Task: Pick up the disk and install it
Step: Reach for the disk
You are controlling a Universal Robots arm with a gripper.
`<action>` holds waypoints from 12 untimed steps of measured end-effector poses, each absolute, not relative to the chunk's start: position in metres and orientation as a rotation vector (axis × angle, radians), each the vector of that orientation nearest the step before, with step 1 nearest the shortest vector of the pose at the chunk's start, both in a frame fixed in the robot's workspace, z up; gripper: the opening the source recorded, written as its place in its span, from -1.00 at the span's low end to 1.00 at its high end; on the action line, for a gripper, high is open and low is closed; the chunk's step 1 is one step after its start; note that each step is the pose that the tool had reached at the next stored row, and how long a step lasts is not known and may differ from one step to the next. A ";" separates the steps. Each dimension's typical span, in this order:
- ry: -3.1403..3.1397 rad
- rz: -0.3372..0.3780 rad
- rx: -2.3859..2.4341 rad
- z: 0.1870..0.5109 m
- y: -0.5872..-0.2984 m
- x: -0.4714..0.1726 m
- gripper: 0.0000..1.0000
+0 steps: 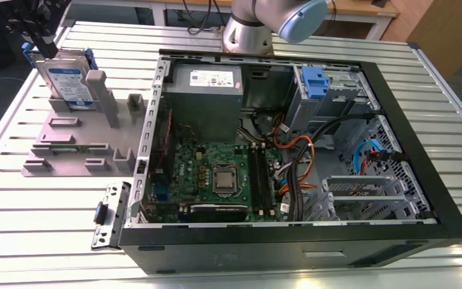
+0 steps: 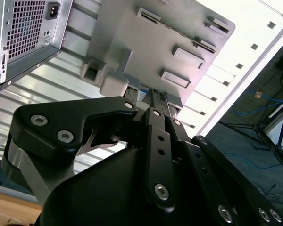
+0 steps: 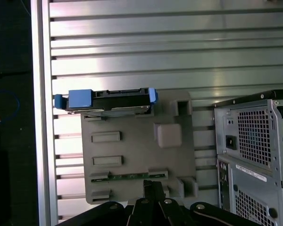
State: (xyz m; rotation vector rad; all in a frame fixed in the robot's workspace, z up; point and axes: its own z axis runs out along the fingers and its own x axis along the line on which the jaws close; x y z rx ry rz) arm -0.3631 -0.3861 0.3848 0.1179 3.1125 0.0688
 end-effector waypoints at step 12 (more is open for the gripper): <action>3.112 0.069 0.118 0.379 -0.383 -0.367 -0.80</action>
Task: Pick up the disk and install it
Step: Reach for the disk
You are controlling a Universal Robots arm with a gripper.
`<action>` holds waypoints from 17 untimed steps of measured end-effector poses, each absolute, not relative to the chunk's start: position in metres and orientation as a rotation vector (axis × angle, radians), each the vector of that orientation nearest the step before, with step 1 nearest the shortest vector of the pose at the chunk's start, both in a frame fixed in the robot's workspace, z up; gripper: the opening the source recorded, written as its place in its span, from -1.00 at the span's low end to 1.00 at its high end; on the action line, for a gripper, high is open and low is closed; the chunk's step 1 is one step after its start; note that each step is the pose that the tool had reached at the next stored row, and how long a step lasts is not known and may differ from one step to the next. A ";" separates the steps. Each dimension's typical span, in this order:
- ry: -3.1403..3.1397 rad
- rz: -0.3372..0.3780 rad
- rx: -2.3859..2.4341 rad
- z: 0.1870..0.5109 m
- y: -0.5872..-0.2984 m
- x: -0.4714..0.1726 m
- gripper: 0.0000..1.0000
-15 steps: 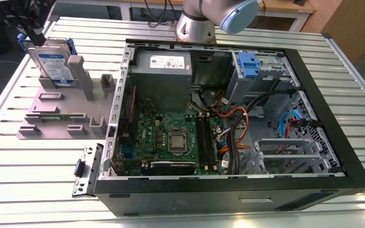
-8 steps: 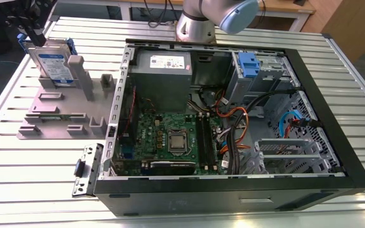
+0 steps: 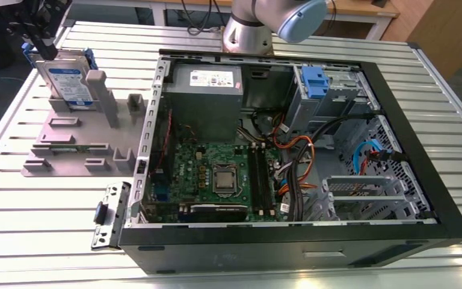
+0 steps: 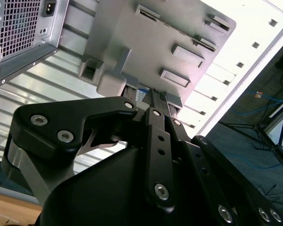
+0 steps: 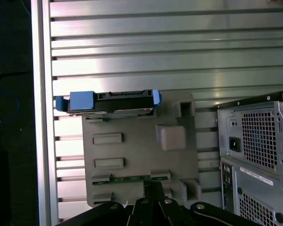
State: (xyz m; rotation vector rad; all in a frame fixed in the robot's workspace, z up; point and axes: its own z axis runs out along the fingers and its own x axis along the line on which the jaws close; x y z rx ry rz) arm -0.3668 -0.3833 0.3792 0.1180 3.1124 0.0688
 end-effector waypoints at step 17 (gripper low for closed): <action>3.112 0.069 0.118 0.377 -0.380 -0.380 -0.80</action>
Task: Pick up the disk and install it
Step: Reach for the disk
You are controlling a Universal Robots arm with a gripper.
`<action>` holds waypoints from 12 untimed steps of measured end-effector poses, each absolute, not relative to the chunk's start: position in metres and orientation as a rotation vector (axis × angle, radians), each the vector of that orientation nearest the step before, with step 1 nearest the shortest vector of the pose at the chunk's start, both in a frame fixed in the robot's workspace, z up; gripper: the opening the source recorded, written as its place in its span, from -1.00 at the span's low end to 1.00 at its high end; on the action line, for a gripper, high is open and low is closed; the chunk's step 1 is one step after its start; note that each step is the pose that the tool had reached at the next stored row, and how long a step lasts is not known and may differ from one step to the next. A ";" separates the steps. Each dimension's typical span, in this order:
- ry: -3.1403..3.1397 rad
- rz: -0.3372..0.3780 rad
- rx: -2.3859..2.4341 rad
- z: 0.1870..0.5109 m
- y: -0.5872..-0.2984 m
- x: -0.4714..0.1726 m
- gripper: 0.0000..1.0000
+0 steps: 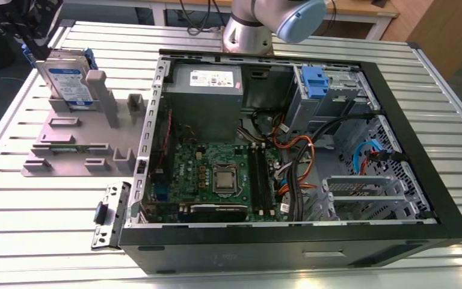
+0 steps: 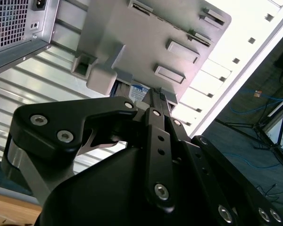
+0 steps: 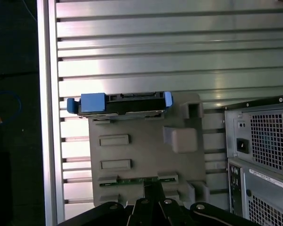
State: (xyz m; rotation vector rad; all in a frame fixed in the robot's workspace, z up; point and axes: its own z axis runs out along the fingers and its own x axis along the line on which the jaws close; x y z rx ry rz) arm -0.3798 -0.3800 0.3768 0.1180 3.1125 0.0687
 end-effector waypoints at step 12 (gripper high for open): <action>3.112 0.069 0.118 0.374 -0.375 -0.387 -0.80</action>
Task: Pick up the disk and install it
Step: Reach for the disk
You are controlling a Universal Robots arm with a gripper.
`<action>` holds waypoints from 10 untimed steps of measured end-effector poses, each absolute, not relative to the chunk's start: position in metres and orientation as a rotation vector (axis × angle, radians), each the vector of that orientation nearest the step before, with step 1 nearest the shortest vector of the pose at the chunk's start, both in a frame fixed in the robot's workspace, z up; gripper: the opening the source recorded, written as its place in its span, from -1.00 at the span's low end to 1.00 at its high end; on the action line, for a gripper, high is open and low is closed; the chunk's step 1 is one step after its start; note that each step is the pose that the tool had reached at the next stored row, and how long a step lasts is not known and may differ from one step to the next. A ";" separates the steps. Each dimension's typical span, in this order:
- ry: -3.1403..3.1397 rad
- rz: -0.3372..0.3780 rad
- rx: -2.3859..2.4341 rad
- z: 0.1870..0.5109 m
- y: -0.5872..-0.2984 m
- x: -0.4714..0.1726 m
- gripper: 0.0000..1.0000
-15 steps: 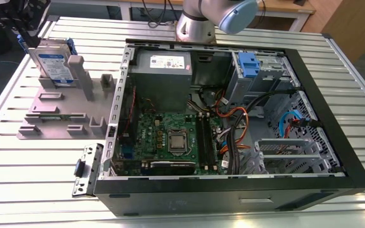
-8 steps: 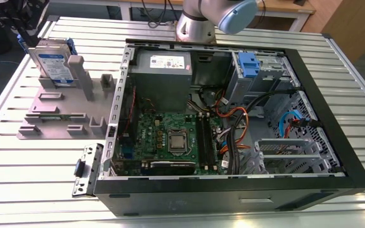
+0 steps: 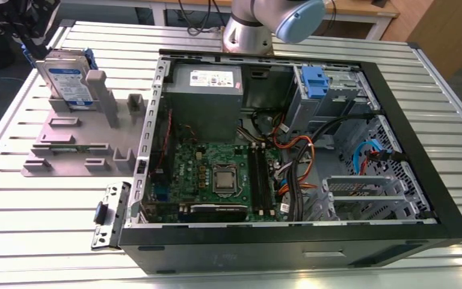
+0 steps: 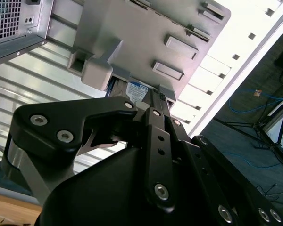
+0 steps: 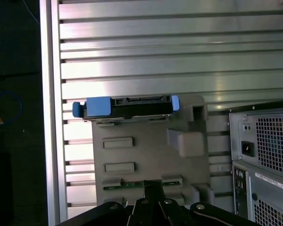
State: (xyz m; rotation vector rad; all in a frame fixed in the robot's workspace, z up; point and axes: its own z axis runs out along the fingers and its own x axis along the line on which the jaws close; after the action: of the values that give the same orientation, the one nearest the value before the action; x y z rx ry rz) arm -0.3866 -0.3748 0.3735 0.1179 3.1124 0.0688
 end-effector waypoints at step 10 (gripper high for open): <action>3.113 0.069 0.118 0.370 -0.375 -0.389 -0.80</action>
State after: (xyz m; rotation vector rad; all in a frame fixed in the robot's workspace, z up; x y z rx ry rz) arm -0.3895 -0.3745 0.3699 0.1180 3.1125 0.0687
